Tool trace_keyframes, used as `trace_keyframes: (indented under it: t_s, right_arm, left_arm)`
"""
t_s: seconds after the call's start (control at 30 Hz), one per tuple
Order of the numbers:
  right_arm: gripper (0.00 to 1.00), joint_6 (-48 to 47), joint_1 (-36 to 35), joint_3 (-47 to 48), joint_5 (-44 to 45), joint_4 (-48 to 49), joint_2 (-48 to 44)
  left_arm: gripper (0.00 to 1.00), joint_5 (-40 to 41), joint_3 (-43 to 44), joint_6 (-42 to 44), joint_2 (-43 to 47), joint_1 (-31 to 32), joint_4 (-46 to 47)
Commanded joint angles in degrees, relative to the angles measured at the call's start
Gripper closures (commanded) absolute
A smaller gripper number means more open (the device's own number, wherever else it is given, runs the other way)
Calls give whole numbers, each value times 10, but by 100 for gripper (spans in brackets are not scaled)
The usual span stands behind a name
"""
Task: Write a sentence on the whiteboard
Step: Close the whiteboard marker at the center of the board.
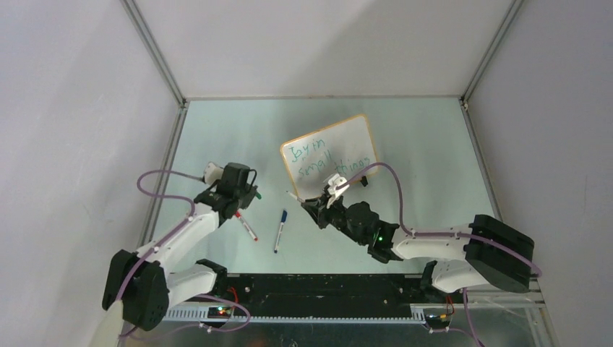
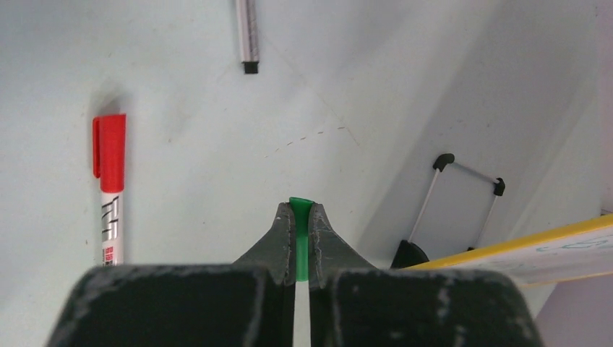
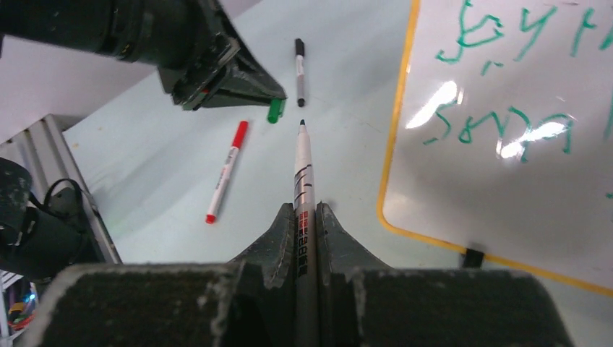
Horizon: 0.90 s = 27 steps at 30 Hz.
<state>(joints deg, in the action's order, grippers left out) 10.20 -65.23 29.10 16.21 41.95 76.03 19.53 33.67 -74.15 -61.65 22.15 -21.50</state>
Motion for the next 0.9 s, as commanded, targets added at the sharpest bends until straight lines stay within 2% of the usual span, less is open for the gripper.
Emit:
trace_keyframes:
  t_s: [0.0, 0.1, 0.23, 0.43, 0.6, 0.87]
  right_arm:
    - [100, 17, -5, 37, -29, 67, 35]
    - [100, 13, -20, 68, -16, 62, 73]
    - [100, 7, -56, 92, 22, 65, 112]
    - [100, 29, -96, 105, 101, 96, 146]
    - [100, 39, -116, 133, 154, 62, 164]
    - [100, 68, -112, 134, 146, 22, 155]
  left_arm:
    - [100, -13, 79, 85, -23, -14, -74]
    - [100, -36, 70, 94, -13, -14, -49]
    - [100, -55, 37, 61, 8, -16, -17]
    - [100, -39, 42, 71, 14, -18, -49]
    - [100, -17, 30, 70, 25, -18, -53]
    - [100, -18, 27, 77, 37, -18, -51]
